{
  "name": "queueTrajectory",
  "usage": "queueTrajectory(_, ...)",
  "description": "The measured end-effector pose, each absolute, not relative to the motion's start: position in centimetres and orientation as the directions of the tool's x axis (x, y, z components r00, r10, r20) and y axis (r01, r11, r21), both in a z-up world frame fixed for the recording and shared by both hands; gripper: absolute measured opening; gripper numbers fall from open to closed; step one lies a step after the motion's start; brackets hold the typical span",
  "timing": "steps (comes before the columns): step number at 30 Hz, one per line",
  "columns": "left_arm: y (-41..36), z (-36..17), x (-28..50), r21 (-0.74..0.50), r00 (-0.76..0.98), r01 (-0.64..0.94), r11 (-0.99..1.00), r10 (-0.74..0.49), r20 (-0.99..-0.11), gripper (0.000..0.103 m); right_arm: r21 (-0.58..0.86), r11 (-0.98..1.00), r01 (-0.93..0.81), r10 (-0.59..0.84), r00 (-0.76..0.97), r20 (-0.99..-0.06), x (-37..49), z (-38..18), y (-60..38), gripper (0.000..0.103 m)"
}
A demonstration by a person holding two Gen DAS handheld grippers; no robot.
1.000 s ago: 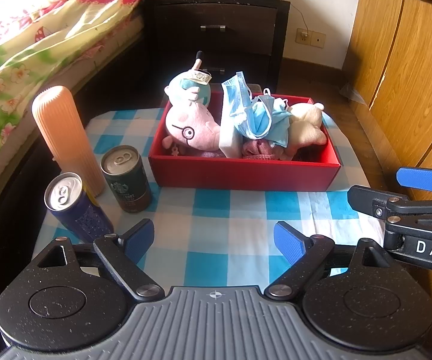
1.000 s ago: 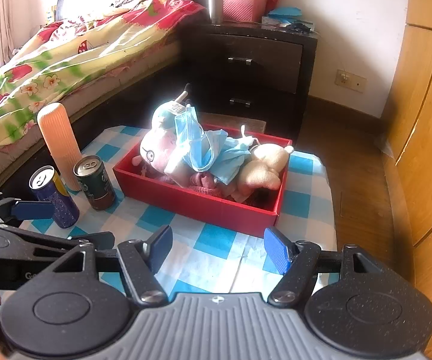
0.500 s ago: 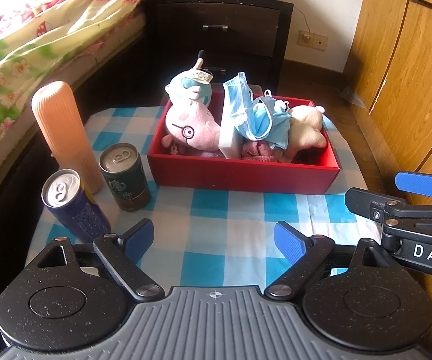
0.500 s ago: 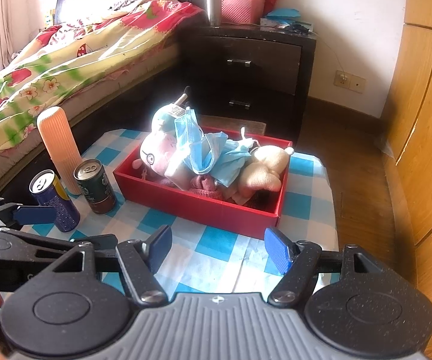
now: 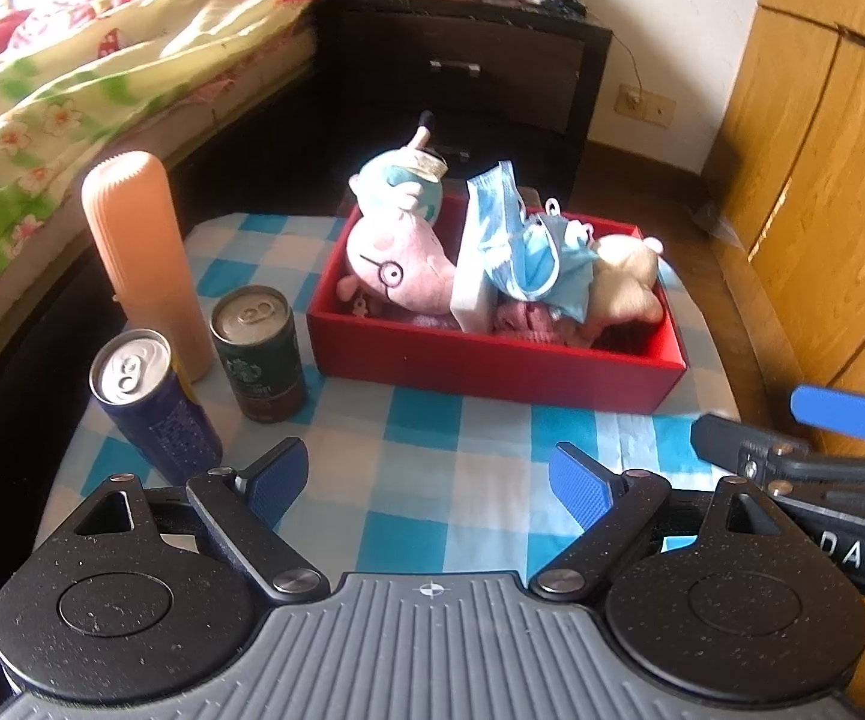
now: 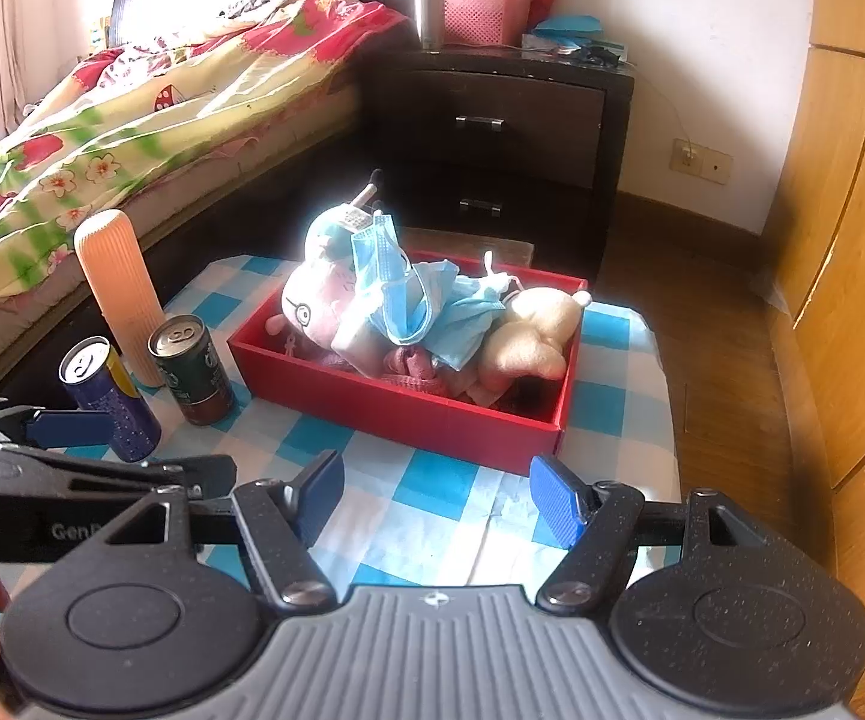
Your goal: Organize soft objects
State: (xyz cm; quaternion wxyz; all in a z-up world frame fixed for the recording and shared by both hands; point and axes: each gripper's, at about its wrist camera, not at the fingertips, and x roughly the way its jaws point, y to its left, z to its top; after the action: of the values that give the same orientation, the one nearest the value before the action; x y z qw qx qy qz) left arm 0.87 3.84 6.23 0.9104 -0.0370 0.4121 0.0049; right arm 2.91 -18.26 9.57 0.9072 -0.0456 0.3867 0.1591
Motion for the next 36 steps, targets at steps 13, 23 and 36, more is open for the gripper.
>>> queueTrajectory(13, 3.6, 7.0, 0.3, -0.032, 0.714, -0.042, 0.999, 0.008, -0.7, 0.085, 0.062, 0.943, -0.326, 0.273, 0.655, -0.705, 2.9, 9.6, -18.4, 0.047)
queueTrajectory(23, 4.6, 6.6, -0.1, -0.137, 0.748, -0.042, 0.99, -0.059, -0.661, 0.087, 0.114, 0.942, -0.316, 0.304, 0.657, -0.69, 2.9, 9.9, -18.9, 0.047)
queueTrajectory(36, 4.8, 6.5, 0.0, -0.101, 0.743, -0.079, 0.992, -0.009, -0.67, 0.097, 0.189, 0.951, -0.243, 0.306, 0.678, -0.669, 3.2, 9.9, -21.3, 0.056)
